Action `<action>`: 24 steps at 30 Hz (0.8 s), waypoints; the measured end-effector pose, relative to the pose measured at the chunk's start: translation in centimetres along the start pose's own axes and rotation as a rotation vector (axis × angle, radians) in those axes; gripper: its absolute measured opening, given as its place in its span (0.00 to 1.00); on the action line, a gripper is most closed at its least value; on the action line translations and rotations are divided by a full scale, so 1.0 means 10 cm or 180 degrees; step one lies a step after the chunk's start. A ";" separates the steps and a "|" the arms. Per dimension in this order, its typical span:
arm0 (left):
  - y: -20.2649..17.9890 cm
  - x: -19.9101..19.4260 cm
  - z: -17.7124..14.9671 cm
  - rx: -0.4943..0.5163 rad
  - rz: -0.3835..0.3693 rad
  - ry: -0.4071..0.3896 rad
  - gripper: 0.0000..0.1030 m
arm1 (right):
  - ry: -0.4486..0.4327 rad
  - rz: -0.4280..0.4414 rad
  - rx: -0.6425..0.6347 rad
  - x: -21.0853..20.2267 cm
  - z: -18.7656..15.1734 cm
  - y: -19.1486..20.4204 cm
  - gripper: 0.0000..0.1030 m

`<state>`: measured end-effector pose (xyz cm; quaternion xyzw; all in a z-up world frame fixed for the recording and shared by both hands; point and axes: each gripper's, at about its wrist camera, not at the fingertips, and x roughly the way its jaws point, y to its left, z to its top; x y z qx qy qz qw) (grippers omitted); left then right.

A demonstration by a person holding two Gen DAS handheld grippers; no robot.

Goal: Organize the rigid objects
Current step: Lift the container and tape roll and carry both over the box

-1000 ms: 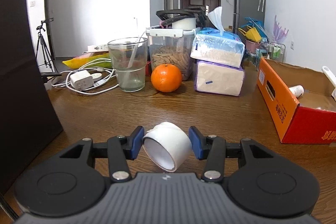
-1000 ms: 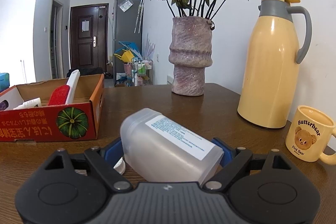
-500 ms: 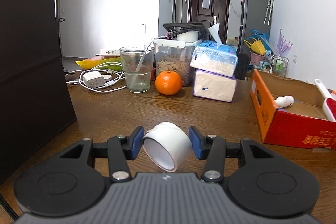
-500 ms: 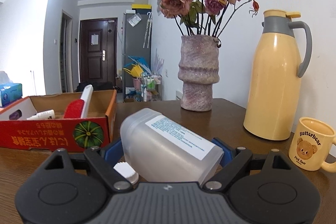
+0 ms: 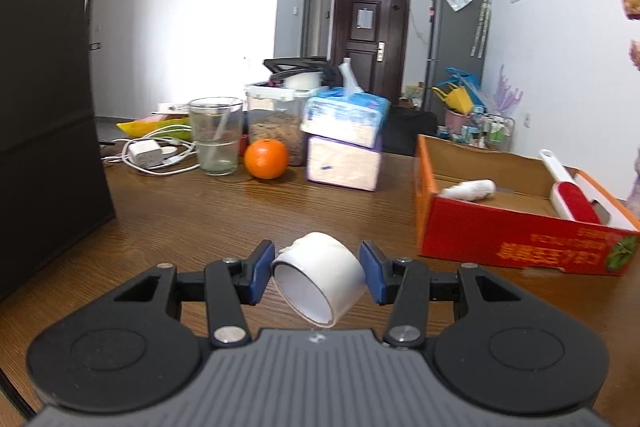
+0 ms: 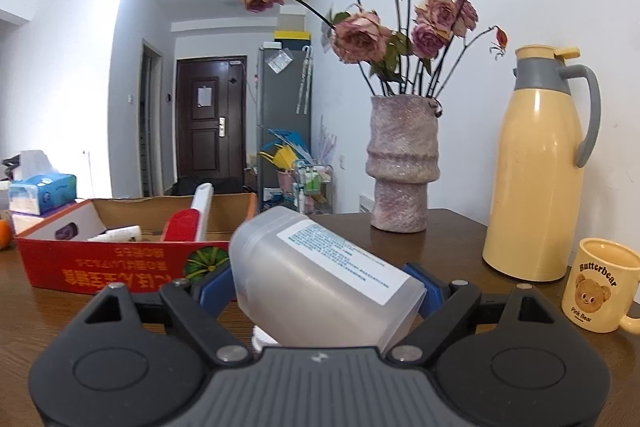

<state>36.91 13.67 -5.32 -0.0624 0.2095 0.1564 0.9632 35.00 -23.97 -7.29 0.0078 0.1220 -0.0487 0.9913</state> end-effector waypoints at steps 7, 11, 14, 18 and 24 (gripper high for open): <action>-0.29 -0.14 -0.08 0.0077 -0.0168 -0.0010 0.47 | -0.0080 0.0151 -0.0061 -0.16 -0.02 0.14 0.86; -0.45 -0.20 -0.13 0.0120 -0.0263 -0.0002 0.47 | -0.0110 0.0230 -0.0080 -0.23 -0.02 0.21 0.86; -0.56 -0.24 -0.15 0.0152 -0.0330 0.0000 0.47 | -0.0134 0.0291 -0.0087 -0.28 -0.02 0.26 0.86; -0.67 -0.28 -0.16 0.0155 -0.0411 0.0009 0.47 | -0.0171 0.0362 -0.0072 -0.34 -0.02 0.33 0.86; -0.83 -0.37 -0.12 0.0160 -0.0522 -0.0049 0.47 | -0.0227 0.0466 -0.0112 -0.39 0.02 0.45 0.86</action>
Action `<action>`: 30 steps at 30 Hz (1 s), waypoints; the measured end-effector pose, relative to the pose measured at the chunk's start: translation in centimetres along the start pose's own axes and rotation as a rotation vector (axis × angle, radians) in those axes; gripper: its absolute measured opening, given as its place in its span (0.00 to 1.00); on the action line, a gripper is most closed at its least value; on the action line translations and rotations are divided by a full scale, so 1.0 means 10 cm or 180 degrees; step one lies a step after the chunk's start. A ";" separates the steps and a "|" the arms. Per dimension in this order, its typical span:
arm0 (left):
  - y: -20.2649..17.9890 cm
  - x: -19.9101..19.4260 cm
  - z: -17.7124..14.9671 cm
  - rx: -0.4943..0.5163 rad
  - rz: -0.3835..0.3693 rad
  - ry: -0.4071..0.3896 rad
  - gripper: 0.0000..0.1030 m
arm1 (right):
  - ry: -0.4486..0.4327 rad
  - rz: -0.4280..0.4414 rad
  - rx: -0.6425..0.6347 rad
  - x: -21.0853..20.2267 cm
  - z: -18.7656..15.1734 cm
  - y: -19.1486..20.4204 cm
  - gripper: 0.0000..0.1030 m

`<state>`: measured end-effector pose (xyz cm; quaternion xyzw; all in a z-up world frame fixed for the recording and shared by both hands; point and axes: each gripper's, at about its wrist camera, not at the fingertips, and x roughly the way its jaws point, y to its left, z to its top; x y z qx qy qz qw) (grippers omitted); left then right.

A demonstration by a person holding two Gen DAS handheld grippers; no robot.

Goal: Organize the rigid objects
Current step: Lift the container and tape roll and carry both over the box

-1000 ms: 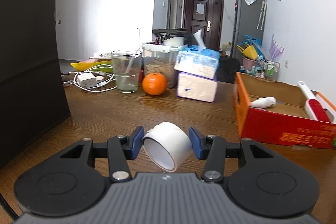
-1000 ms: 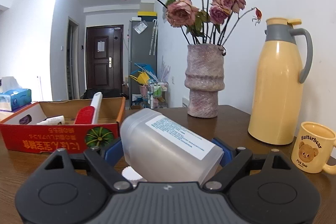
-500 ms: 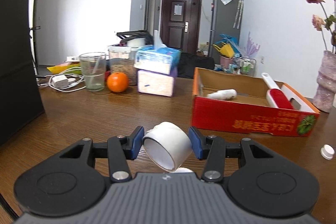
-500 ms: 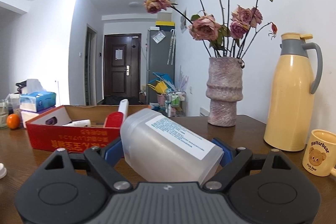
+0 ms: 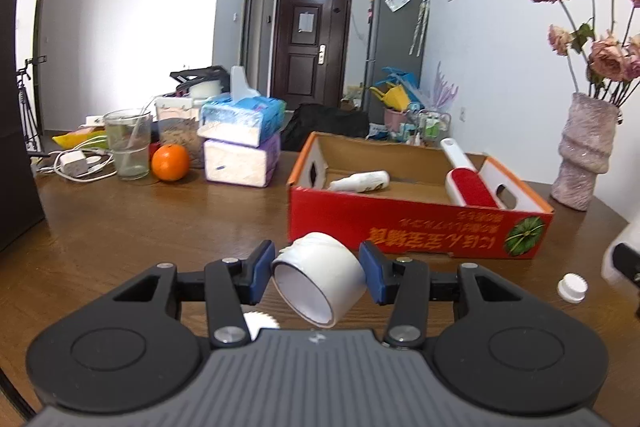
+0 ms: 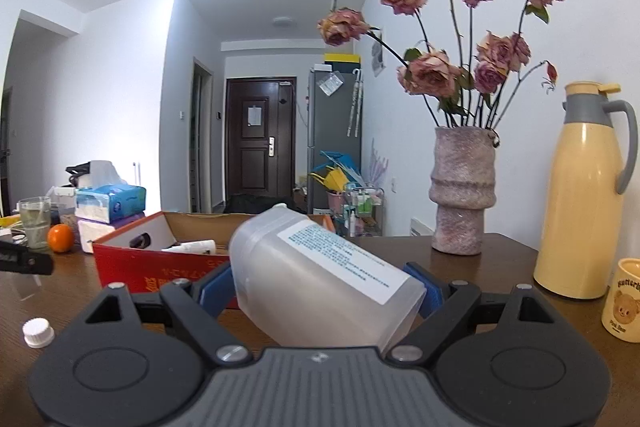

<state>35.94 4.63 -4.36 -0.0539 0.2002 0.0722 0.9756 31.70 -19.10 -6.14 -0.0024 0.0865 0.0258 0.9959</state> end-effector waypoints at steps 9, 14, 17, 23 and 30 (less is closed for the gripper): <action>-0.15 0.05 0.16 -0.0033 -0.0111 -0.0036 0.47 | -0.0082 0.0075 -0.0036 0.05 0.12 0.13 0.86; -0.18 0.12 0.25 -0.0072 -0.0150 -0.0048 0.47 | -0.0150 0.0108 -0.0069 0.13 0.20 0.23 0.86; -0.19 0.16 0.30 -0.0092 -0.0169 -0.0078 0.47 | -0.0178 0.0118 -0.0079 0.19 0.24 0.28 0.86; -0.23 0.28 0.41 -0.0125 -0.0201 -0.0132 0.47 | -0.0251 0.0111 -0.0076 0.32 0.30 0.33 0.86; -0.25 0.43 0.48 -0.0158 -0.0231 -0.0135 0.47 | -0.0281 0.0119 -0.0013 0.51 0.34 0.38 0.86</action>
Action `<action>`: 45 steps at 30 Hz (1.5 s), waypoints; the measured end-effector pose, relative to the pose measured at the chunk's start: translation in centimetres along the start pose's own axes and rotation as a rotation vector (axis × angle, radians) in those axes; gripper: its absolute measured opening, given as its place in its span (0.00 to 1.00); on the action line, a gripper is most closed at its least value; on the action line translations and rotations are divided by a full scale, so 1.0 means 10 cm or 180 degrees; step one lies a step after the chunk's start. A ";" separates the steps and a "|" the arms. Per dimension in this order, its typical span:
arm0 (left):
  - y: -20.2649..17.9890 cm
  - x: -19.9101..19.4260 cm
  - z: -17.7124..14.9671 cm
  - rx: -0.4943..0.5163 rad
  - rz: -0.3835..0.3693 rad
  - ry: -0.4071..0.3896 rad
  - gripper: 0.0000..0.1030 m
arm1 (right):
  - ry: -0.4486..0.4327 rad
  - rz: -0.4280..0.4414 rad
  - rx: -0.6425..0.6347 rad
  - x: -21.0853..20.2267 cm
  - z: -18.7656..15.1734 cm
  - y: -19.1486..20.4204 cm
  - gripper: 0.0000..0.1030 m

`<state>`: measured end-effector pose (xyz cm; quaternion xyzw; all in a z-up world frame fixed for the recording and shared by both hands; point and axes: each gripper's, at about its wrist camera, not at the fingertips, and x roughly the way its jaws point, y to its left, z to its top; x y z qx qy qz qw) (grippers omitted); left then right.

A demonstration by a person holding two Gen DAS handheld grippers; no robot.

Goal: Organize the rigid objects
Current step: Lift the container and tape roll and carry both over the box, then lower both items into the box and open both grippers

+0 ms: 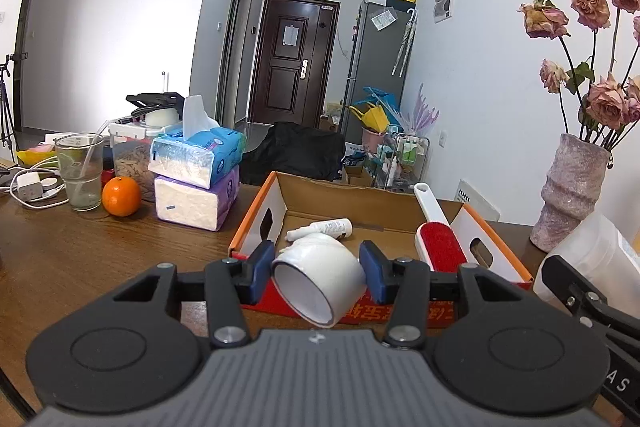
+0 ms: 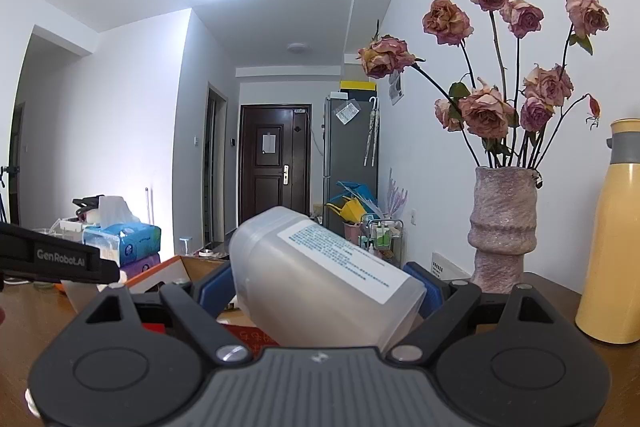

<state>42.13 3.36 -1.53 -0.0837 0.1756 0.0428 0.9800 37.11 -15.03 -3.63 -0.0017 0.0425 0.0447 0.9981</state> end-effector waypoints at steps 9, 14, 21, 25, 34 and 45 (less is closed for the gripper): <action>0.03 0.19 0.10 -0.0062 -0.0005 -0.0033 0.47 | -0.0015 0.0037 0.0000 0.21 0.01 0.05 0.86; 0.03 0.33 0.14 -0.0085 -0.0005 -0.0016 0.47 | -0.0006 0.0043 0.0001 0.34 0.01 0.06 0.86; 0.06 0.49 0.20 -0.0103 0.0001 -0.0015 0.47 | 0.0018 0.0044 0.0006 0.53 -0.01 0.07 0.86; 0.06 0.58 0.23 -0.0101 0.0008 -0.0014 0.47 | 0.0029 0.0041 0.0015 0.65 0.00 0.07 0.86; 0.06 0.76 0.30 -0.0091 0.0004 -0.0017 0.47 | 0.0038 0.0044 0.0012 0.79 -0.01 0.08 0.86; -0.01 0.98 0.37 -0.0050 0.0012 -0.0008 0.47 | 0.0057 0.0054 0.0028 1.05 0.00 0.11 0.86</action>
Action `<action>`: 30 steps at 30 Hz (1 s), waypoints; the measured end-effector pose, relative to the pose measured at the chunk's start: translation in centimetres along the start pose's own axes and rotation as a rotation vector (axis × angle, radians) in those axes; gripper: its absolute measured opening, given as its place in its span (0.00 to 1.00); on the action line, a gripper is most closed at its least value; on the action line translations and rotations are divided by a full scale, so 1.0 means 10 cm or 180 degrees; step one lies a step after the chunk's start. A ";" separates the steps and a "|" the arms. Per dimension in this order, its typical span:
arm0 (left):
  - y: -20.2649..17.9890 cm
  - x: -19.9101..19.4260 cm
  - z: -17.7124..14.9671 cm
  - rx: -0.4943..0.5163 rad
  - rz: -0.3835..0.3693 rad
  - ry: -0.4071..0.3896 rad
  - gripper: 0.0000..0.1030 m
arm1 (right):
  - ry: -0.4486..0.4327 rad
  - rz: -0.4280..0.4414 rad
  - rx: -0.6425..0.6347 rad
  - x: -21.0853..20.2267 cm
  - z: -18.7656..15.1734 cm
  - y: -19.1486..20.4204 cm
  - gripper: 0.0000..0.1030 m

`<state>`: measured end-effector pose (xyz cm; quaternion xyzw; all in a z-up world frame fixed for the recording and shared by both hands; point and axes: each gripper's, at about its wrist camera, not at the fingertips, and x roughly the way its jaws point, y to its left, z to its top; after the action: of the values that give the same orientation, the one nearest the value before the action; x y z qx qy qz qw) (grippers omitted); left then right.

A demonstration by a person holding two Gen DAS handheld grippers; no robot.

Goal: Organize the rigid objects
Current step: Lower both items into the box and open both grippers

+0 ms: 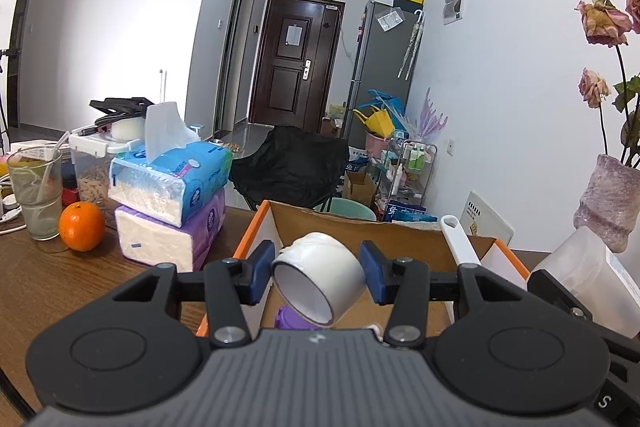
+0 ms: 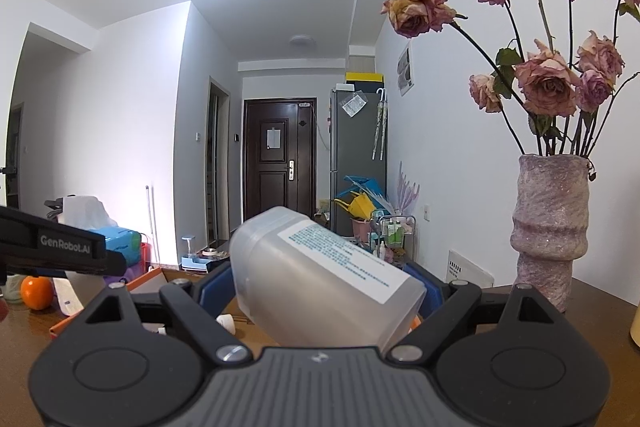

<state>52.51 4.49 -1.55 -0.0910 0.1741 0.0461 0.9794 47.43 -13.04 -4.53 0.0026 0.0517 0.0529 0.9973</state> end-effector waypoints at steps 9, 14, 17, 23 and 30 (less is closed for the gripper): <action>-0.03 0.22 0.03 0.0067 0.0011 0.0010 0.47 | 0.0036 0.0038 -0.0016 0.25 0.00 0.03 0.86; -0.03 0.34 0.05 0.0087 0.0029 0.0014 0.47 | 0.0036 0.0082 -0.0050 0.37 0.01 0.08 0.86; -0.03 0.40 0.06 0.0097 0.0045 0.0018 0.47 | 0.0053 0.0107 -0.0070 0.45 0.01 0.11 0.86; -0.03 0.52 0.07 0.0127 0.0088 0.0052 0.47 | 0.0099 0.0144 -0.0097 0.59 0.01 0.17 0.86; -0.04 0.64 0.09 0.0154 0.0149 0.0096 0.47 | 0.0169 0.0182 -0.0108 0.70 -0.01 0.21 0.86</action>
<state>58.83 4.68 -2.92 -0.0638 0.1921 0.0634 0.9773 54.12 -10.17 -5.28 -0.0142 0.0771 0.0822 0.9935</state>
